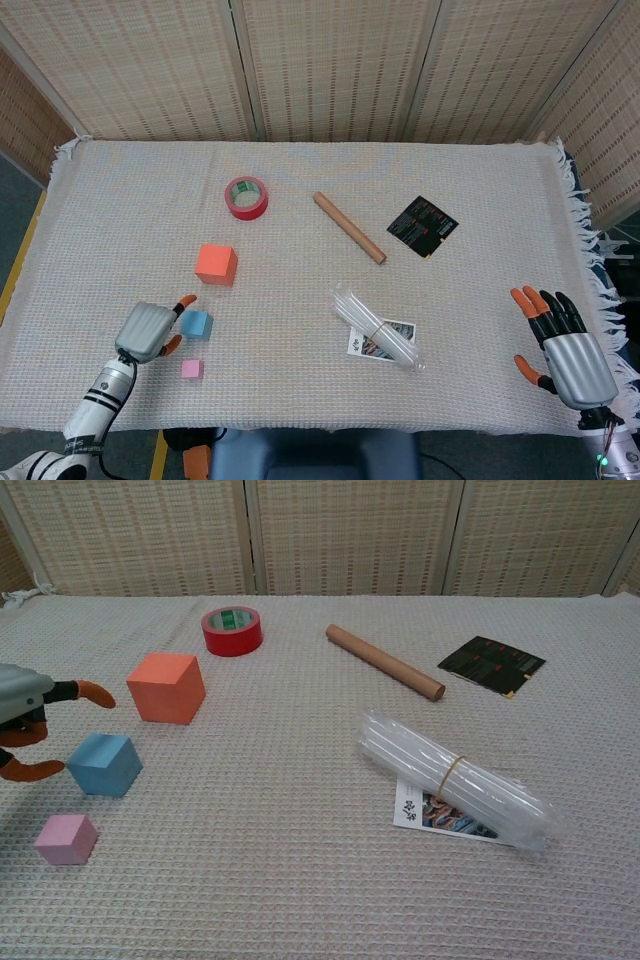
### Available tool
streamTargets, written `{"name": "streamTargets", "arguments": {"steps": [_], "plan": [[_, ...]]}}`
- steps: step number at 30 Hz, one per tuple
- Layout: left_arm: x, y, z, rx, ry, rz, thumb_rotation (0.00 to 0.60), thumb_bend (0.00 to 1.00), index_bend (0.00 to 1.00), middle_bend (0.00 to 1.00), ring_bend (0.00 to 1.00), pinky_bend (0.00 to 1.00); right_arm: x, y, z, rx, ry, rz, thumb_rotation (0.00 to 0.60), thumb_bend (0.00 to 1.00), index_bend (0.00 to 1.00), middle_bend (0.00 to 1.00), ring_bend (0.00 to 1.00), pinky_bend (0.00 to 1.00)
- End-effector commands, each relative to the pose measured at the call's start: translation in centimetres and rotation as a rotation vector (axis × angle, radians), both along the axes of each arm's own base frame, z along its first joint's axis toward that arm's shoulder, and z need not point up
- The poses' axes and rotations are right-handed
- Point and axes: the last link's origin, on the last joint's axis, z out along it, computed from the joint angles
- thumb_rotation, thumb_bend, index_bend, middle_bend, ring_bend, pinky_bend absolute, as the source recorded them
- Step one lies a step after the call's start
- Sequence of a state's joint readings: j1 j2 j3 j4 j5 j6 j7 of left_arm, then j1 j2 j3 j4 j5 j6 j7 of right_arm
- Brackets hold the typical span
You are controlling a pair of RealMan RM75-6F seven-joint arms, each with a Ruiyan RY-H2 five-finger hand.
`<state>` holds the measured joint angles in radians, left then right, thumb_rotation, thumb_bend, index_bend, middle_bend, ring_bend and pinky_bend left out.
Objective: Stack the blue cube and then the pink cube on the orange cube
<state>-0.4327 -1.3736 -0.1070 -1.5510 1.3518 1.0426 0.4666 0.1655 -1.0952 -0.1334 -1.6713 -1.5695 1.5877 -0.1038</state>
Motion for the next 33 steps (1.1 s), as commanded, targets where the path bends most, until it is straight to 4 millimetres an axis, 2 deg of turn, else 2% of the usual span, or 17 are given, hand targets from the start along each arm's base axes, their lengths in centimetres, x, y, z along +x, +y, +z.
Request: {"name": "streamTargets", "arguments": {"steps": [1, 10, 12, 16, 20, 27, 33], "plan": [[-0.2, 0.3, -0.7, -0.005, 0.021, 0.004, 0.600, 0.32, 0.18, 1.00, 1.00, 1.00, 0.0, 0.0, -0.1, 0.004, 0.003, -0.005, 0.600, 0.18, 0.00, 0.00, 0.00, 0.00], [-0.6, 0.4, -1.7, -0.019, 0.017, 0.020, 0.600, 0.32, 0.23, 1.00, 1.00, 1.00, -0.1, -0.2, -0.3, 0.018, 0.007, -0.013, 0.600, 0.18, 0.00, 0.00, 0.00, 0.00], [-0.5, 0.5, -1.8, -0.002, -0.001, 0.009, 0.600, 0.32, 0.31, 1.00, 1.00, 1.00, -0.1, -0.2, -0.3, 0.019, 0.008, -0.014, 0.600, 0.18, 0.00, 0.00, 0.00, 0.00], [-0.2, 0.4, -2.1, 0.037, -0.068, -0.017, 0.600, 0.32, 0.54, 1.00, 1.00, 1.00, -0.1, -0.2, -0.4, 0.025, 0.009, -0.018, 0.600, 0.18, 0.00, 0.00, 0.00, 0.00], [-0.2, 0.5, -1.9, 0.056, -0.129, -0.018, 0.600, 0.32, 0.61, 1.00, 1.00, 1.00, -0.1, -0.2, -0.4, 0.030, 0.011, -0.021, 0.600, 0.18, 0.00, 0.00, 0.00, 0.00], [0.8, 0.4, 1.4, 0.113, -0.180, -0.027, 0.600, 0.32, 0.61, 1.00, 1.00, 1.00, -0.2, -0.3, -0.4, 0.029, 0.015, -0.029, 0.600, 0.18, 0.00, 0.00, 0.00, 0.00], [2.9, 2.3, 4.9, 0.145, -0.263, 0.061, 0.600, 0.32, 0.62, 1.00, 1.00, 1.00, -0.2, -0.4, -0.6, 0.032, 0.018, -0.032, 0.600, 0.18, 0.00, 0.00, 0.00, 0.00]]}}
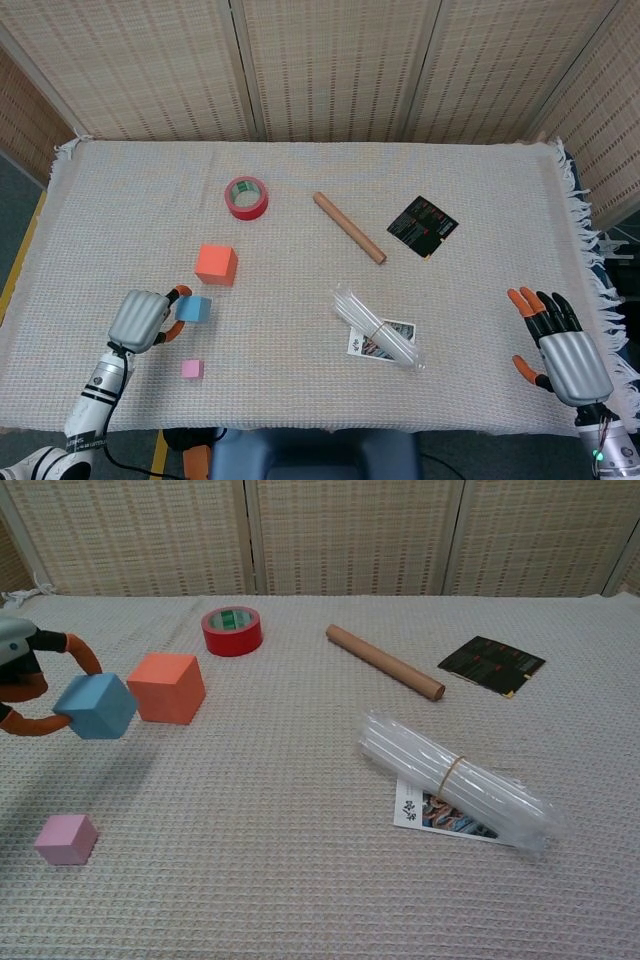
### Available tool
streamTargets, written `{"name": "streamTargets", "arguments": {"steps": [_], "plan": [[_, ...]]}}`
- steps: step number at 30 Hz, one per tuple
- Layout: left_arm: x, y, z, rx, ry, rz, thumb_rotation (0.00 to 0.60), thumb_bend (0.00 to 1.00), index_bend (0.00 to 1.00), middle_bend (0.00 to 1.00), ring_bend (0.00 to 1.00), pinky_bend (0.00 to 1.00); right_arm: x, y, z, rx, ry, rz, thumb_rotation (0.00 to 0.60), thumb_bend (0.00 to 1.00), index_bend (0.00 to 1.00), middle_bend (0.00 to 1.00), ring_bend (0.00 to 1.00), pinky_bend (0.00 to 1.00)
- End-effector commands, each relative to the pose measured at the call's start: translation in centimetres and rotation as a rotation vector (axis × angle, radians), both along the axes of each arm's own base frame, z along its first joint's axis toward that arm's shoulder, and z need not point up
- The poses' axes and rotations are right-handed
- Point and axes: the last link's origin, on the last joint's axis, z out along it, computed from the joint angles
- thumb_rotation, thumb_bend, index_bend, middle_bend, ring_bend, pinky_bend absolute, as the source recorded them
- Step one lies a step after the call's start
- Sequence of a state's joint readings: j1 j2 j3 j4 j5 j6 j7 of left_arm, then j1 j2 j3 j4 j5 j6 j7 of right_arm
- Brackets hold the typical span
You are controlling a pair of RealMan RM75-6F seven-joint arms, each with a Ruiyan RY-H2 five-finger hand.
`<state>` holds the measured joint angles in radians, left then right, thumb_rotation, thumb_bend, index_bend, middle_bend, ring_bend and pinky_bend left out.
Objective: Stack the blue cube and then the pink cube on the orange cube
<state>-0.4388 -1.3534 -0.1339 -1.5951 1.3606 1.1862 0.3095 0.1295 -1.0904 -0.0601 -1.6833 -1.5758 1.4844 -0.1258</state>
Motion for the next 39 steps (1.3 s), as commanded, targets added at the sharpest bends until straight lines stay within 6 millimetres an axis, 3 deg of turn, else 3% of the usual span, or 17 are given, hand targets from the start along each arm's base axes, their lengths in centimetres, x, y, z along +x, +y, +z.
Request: {"name": "streamTargets", "arguments": {"steps": [1, 9, 13, 19, 31, 39], "plan": [[1.4, 1.7, 2.6, 0.005, -0.083, 0.086, 0.600, 0.32, 0.62, 1.00, 1.00, 1.00, 0.0, -0.1, 0.0, 0.000, 0.000, 0.001, 0.600, 0.18, 0.00, 0.00, 0.00, 0.00], [2.9, 3.5, 3.3, -0.048, -0.163, 0.160, 0.600, 0.32, 0.64, 1.00, 1.00, 1.00, 0.0, -0.2, 0.0, -0.004, -0.001, -0.004, 0.600, 0.18, 0.00, 0.00, 0.00, 0.00], [5.4, 5.6, 2.9, -0.061, -0.159, 0.151, 0.600, 0.32, 0.64, 1.00, 1.00, 1.00, -0.1, -0.3, 0.1, -0.008, 0.001, -0.010, 0.600, 0.18, 0.00, 0.00, 0.00, 0.00], [6.9, 7.8, 1.9, -0.032, -0.118, 0.155, 0.600, 0.32, 0.63, 1.00, 1.00, 1.00, -0.3, -0.5, 0.3, -0.011, -0.001, -0.018, 0.600, 0.18, 0.00, 0.00, 0.00, 0.00], [6.9, 11.4, -0.2, -0.017, -0.060, 0.201, 0.600, 0.32, 0.62, 1.00, 1.00, 1.00, -0.8, -0.8, 0.6, -0.002, 0.001, -0.059, 0.600, 0.18, 0.00, 0.00, 0.00, 0.00], [6.6, 11.4, -0.9, -0.020, -0.004, 0.149, 0.600, 0.32, 0.62, 1.00, 1.00, 1.00, -0.9, -0.9, 0.7, 0.025, -0.021, -0.076, 0.600, 0.18, 0.00, 0.00, 0.00, 0.00]]}}
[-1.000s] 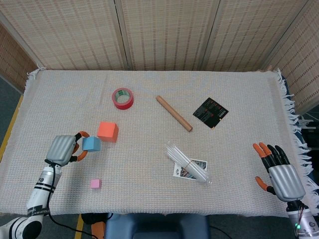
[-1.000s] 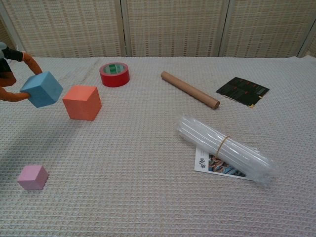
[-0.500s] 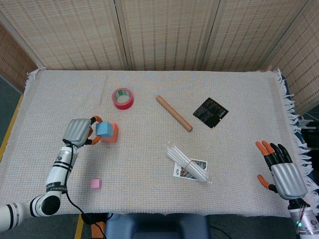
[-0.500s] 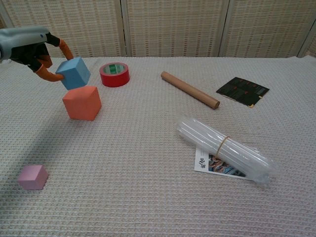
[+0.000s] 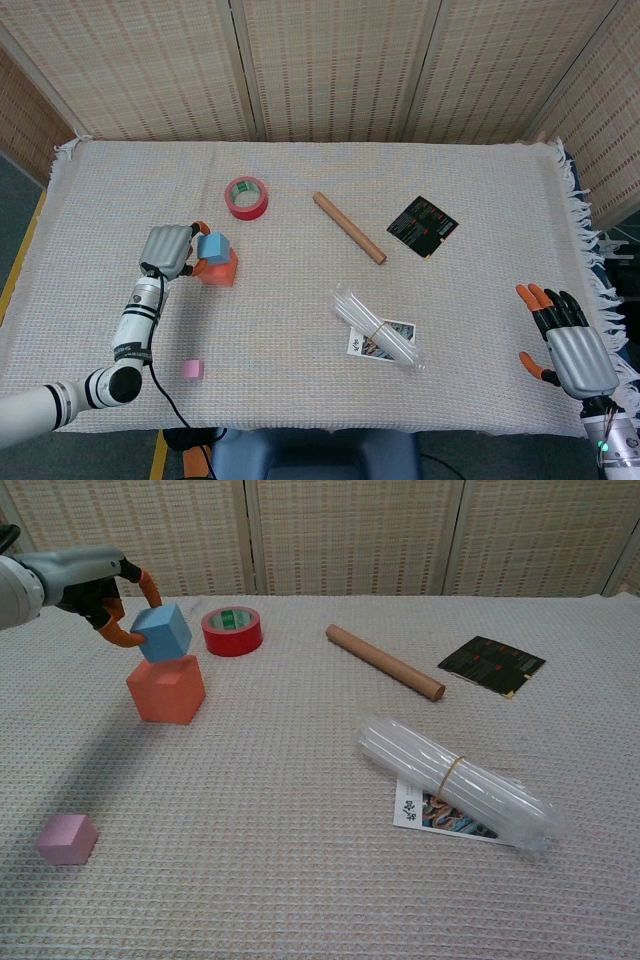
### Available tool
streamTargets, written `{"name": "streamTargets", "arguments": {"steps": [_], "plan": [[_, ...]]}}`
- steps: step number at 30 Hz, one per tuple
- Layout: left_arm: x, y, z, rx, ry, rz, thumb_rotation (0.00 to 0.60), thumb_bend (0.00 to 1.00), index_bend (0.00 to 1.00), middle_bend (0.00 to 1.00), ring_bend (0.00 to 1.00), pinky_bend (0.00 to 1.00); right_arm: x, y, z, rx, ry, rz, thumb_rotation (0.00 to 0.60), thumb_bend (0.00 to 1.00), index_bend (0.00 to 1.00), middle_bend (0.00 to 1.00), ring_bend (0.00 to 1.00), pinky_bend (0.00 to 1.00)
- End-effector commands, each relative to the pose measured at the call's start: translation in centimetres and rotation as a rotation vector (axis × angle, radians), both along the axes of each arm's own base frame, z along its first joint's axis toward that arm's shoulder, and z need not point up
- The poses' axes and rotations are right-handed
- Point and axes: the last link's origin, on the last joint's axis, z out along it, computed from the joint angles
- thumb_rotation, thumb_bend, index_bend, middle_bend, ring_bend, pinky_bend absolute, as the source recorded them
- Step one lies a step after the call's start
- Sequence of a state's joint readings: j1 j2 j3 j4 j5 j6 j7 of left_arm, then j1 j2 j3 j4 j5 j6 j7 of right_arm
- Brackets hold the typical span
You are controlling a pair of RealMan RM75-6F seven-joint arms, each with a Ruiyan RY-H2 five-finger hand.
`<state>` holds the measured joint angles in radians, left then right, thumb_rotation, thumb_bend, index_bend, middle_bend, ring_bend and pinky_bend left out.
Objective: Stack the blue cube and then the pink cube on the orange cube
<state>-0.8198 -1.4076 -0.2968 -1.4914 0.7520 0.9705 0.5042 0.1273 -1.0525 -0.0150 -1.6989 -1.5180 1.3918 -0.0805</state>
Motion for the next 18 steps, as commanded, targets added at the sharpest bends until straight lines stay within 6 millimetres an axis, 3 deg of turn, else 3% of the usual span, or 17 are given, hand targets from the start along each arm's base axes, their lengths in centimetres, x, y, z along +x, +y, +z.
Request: {"name": "streamTargets", "arguments": {"steps": [1, 18], "plan": [[-0.12, -0.30, -0.46, -0.013, 0.024, -0.025, 0.600, 0.32, 0.62, 1.00, 1.00, 1.00, 0.01, -0.02, -0.02, 0.005, -0.002, -0.001, 0.600, 0.18, 0.00, 0.00, 0.00, 0.00], [-1.03, -0.34, -0.33, -0.044, 0.060, -0.070, 0.600, 0.32, 0.61, 1.00, 1.00, 1.00, 0.10, 0.11, -0.30, 0.049, -0.014, -0.010, 0.600, 0.18, 0.00, 0.00, 0.00, 0.00]]}}
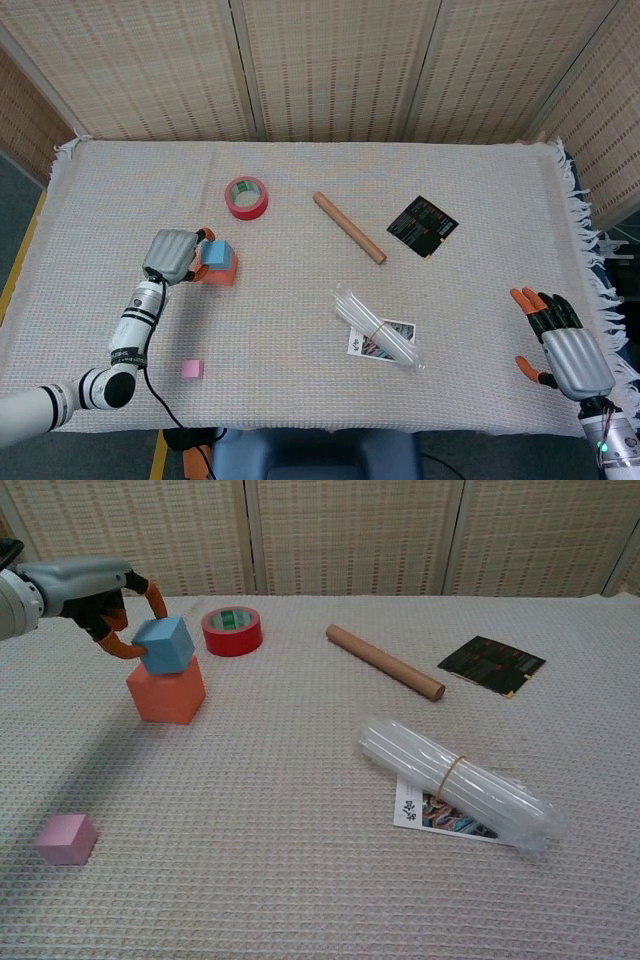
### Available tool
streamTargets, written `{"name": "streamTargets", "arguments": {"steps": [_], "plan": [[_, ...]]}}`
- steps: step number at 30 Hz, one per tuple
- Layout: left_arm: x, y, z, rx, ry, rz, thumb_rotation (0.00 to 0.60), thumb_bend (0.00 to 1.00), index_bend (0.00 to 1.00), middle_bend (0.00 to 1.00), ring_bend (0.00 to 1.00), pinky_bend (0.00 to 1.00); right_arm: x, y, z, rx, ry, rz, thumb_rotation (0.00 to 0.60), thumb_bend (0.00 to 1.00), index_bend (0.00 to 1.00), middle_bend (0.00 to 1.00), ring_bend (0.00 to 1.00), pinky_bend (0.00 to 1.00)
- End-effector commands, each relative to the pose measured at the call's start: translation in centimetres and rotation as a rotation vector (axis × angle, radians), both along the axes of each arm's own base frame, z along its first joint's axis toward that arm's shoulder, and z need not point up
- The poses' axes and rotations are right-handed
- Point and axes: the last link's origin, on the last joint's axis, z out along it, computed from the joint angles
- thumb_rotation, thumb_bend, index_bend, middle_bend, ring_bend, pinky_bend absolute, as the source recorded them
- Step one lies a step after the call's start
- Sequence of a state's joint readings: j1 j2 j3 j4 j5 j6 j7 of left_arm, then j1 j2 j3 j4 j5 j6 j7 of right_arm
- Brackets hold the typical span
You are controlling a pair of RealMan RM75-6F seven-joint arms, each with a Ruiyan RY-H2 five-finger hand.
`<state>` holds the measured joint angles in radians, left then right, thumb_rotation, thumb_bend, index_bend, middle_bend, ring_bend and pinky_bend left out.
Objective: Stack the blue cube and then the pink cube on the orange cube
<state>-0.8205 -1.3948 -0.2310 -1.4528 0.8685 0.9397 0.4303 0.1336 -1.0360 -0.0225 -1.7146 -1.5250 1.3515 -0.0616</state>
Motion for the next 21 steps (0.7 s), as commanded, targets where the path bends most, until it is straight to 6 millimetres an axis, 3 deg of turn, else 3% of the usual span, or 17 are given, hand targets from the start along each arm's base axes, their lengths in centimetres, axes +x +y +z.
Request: {"name": "streamTargets", "arguments": {"steps": [1, 15, 21], "plan": [[-0.3, 0.0, 0.0, -0.004, 0.013, 0.000, 0.600, 0.32, 0.61, 1.00, 1.00, 1.00, 0.0, 0.0, 0.0, 0.005, -0.001, 0.000, 0.600, 0.18, 0.00, 0.00, 0.00, 0.00], [-1.1, 0.1, -0.2, 0.003, 0.073, -0.035, 0.600, 0.32, 0.58, 1.00, 1.00, 1.00, 0.1, 0.2, 0.1, 0.008, -0.003, -0.011, 0.600, 0.18, 0.00, 0.00, 0.00, 0.00], [-1.3, 0.2, -0.3, -0.018, 0.116, -0.046, 0.600, 0.32, 0.38, 1.00, 1.00, 1.00, 0.1, 0.3, 0.1, 0.016, 0.004, -0.014, 0.600, 0.18, 0.00, 0.00, 0.00, 0.00]]}}
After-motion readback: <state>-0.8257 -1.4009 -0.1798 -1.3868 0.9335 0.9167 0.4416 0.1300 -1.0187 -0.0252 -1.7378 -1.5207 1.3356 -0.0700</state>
